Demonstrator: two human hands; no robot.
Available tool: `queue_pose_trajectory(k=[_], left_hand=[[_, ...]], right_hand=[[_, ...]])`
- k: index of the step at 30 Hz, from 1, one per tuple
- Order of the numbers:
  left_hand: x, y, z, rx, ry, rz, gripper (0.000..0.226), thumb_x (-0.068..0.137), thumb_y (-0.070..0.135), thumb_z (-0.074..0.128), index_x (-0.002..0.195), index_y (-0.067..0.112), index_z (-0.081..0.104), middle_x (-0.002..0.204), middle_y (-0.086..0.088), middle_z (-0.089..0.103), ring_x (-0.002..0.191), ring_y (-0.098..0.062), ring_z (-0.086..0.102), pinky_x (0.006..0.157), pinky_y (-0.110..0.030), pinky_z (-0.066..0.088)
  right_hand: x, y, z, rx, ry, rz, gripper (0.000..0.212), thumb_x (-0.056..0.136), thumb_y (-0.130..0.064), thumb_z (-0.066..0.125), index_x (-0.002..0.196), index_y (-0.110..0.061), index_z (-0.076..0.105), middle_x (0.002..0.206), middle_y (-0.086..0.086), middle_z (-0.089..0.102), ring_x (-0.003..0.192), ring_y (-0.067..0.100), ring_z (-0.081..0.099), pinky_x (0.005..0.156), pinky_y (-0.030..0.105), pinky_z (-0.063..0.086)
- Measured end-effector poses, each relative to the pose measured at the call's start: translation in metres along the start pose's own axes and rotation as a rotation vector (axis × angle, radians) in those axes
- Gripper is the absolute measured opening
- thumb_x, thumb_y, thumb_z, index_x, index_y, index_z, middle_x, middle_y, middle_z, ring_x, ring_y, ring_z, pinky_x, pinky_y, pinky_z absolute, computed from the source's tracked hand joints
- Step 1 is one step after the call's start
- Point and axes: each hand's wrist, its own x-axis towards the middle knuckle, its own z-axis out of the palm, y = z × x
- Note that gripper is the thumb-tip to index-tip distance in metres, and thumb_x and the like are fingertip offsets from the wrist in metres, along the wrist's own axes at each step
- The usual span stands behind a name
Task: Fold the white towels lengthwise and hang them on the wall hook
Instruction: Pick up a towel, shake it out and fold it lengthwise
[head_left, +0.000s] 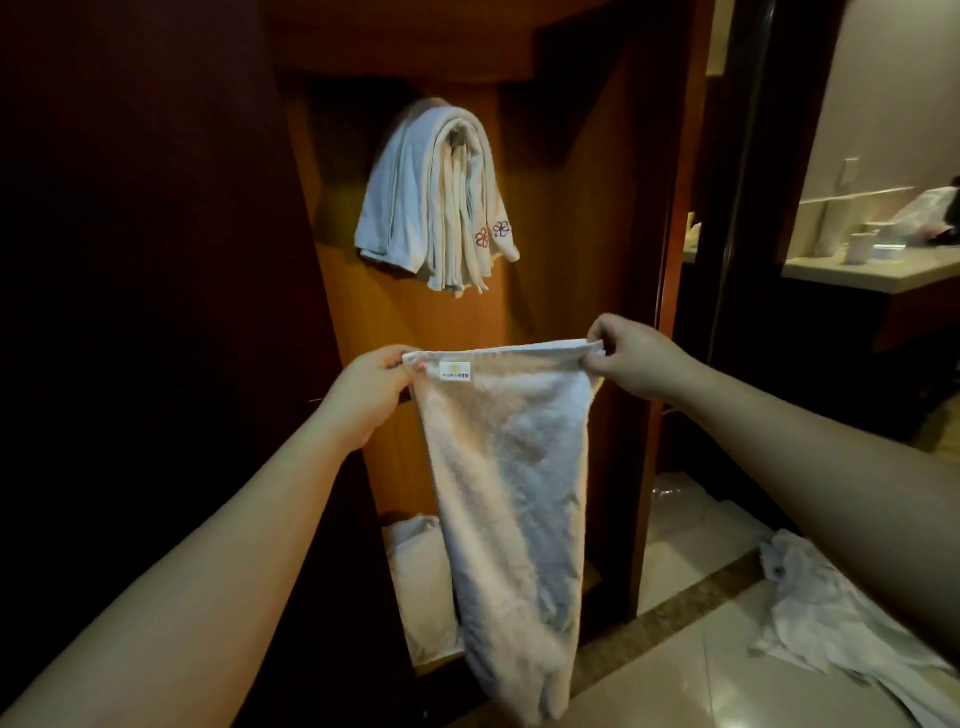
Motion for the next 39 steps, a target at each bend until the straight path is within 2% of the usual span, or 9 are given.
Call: queue_pose_trajectory(k=[3,6,13,20,24,28,31,35,39], left_hand=[[0.001,0.015,-0.005,-0.129,0.060,0.087,0.023,0.102,0.034,0.053,0.094,0.039,0.074,0.095,0.012,0.076,0.087,-0.006,0.072,0.068,-0.022,0.056],[0.004,0.024,-0.003,-0.182,0.059,0.135,0.020,0.100,0.036,0.055,0.094,0.039,0.074,0.096,0.005,0.076,0.090,-0.016,0.073,0.074,-0.036,0.061],[-0.003,0.021,0.017,-0.145,0.130,0.163,0.018,0.097,0.048,0.053,0.092,0.045,0.070,0.094,0.014,0.074,0.086,-0.009,0.072,0.070,-0.038,0.060],[-0.004,0.031,0.033,-0.040,0.256,0.225,0.021,0.102,0.041,0.046,0.088,0.042,0.062,0.084,0.026,0.067,0.076,0.005,0.063,0.064,-0.028,0.046],[-0.003,0.032,0.038,-0.107,0.224,0.202,0.022,0.104,0.037,0.047,0.089,0.037,0.063,0.080,0.014,0.068,0.072,-0.001,0.064,0.062,-0.031,0.051],[-0.003,0.035,0.040,-0.183,0.172,0.183,0.025,0.101,0.041,0.047,0.085,0.045,0.066,0.077,0.013,0.069,0.068,-0.007,0.065,0.057,-0.031,0.053],[0.001,0.033,0.042,-0.263,0.155,0.137,0.022,0.103,0.038,0.048,0.093,0.035,0.067,0.080,0.008,0.070,0.072,-0.012,0.067,0.060,-0.033,0.054],[0.000,0.031,0.041,-0.277,0.064,0.097,0.022,0.104,0.036,0.048,0.099,0.028,0.069,0.081,0.006,0.073,0.069,-0.011,0.069,0.056,-0.028,0.056],[0.000,0.030,0.041,-0.238,-0.030,0.063,0.022,0.104,0.032,0.050,0.100,0.024,0.070,0.084,0.005,0.075,0.073,-0.013,0.072,0.054,-0.024,0.055]], right_hand=[[0.008,-0.006,-0.012,0.242,0.198,-0.062,0.024,0.093,-0.019,0.063,0.114,-0.028,0.055,0.093,-0.012,0.060,0.072,0.002,0.059,0.054,0.008,0.043],[0.009,-0.010,-0.007,0.269,0.246,-0.025,0.034,0.097,-0.019,0.056,0.130,-0.026,0.057,0.106,-0.009,0.059,0.081,-0.003,0.057,0.061,0.006,0.039],[-0.004,0.006,0.023,0.413,0.249,0.162,0.014,0.104,-0.034,0.042,0.113,-0.030,0.053,0.097,-0.001,0.065,0.088,0.022,0.064,0.071,0.040,0.051],[-0.019,0.009,0.042,0.350,0.539,0.040,0.016,0.107,-0.031,0.040,0.119,-0.030,0.050,0.081,-0.016,0.056,0.067,-0.007,0.055,0.053,0.012,0.035],[-0.022,0.010,0.028,0.403,0.539,0.021,0.023,0.099,-0.055,0.052,0.107,-0.034,0.053,0.080,-0.016,0.060,0.070,-0.011,0.056,0.055,0.010,0.038],[-0.023,0.011,0.010,0.553,0.375,0.055,0.035,0.079,-0.069,0.067,0.095,-0.039,0.061,0.094,-0.025,0.070,0.087,-0.007,0.067,0.072,0.025,0.051],[-0.022,0.023,0.007,0.926,0.065,0.111,0.049,0.076,-0.041,0.080,0.120,-0.029,0.063,0.118,0.006,0.073,0.103,0.023,0.073,0.083,0.039,0.060],[-0.031,0.044,0.009,1.035,-0.321,0.203,0.049,0.085,-0.013,0.076,0.131,-0.012,0.058,0.120,0.011,0.073,0.106,0.030,0.072,0.078,0.034,0.061],[-0.035,0.051,0.010,1.032,-0.397,0.332,0.036,0.091,-0.007,0.065,0.126,-0.001,0.060,0.104,0.007,0.078,0.089,0.019,0.076,0.067,0.026,0.059]])
